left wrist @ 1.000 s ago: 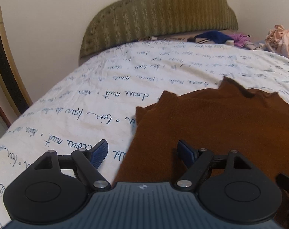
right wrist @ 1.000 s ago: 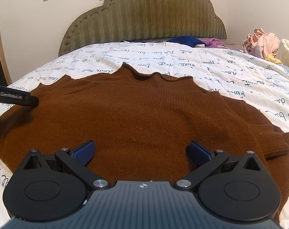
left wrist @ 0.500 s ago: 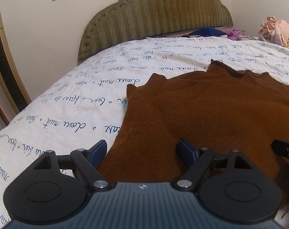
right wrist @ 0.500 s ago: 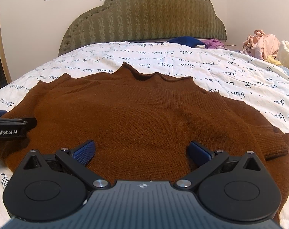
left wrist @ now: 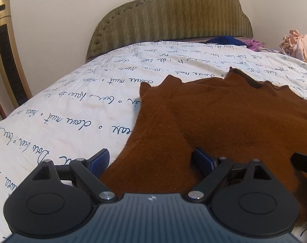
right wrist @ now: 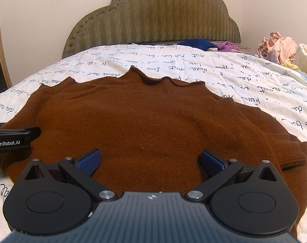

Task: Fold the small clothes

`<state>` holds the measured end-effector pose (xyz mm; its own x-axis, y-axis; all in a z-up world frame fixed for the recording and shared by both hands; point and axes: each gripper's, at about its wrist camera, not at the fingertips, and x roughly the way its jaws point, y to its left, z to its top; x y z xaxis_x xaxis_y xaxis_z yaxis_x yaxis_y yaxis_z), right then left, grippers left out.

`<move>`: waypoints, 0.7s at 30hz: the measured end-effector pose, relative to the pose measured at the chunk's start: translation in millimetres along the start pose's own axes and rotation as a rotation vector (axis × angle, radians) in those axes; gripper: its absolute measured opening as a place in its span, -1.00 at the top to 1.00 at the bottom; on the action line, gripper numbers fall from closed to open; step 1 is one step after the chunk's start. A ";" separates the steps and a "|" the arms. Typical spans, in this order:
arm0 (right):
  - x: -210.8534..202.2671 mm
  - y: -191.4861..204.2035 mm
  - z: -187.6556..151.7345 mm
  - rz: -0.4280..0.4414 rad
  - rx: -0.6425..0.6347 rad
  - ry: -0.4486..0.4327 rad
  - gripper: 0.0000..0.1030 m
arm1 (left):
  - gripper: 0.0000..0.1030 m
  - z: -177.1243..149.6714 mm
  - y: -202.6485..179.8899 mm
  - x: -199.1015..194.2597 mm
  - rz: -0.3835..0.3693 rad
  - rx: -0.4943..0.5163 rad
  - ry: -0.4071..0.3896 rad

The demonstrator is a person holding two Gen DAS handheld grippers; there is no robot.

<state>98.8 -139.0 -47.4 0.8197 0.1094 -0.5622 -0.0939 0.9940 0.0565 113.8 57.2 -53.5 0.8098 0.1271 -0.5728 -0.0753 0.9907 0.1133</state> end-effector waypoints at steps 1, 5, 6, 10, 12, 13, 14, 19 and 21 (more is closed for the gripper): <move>0.0 0.0 0.0 0.000 0.000 0.000 -1.00 | -0.76 -0.4 -1.7 -0.4 0.007 0.009 -0.004; -0.1 0.1 0.0 0.000 0.000 0.000 -1.00 | -0.76 -1.5 -7.8 -2.0 0.036 0.046 -0.020; -0.1 0.1 0.0 0.000 0.000 0.000 -1.00 | -0.76 -1.7 -8.9 -2.4 0.041 0.052 -0.023; -0.1 0.1 0.1 0.000 0.000 0.000 -1.00 | -0.77 -1.8 -9.1 -2.5 0.043 0.056 -0.024; -0.1 0.1 0.1 0.000 -0.001 0.000 -1.00 | -0.77 -1.8 -9.1 -2.7 0.042 0.054 -0.023; -0.2 0.1 0.1 0.000 0.000 0.000 -1.00 | -0.77 -1.7 -8.8 -2.1 0.041 0.054 -0.022; -0.2 0.3 0.1 0.000 0.000 0.000 -1.00 | -0.77 -1.7 -8.9 -2.2 0.042 0.053 -0.022; -0.3 0.2 0.2 -0.001 -0.001 0.001 -1.00 | -0.78 -1.8 -8.5 -1.7 0.043 0.055 -0.022; -0.3 0.2 0.2 -0.001 -0.001 0.001 -1.00 | -0.78 -2.2 -8.3 -1.6 0.044 0.056 -0.023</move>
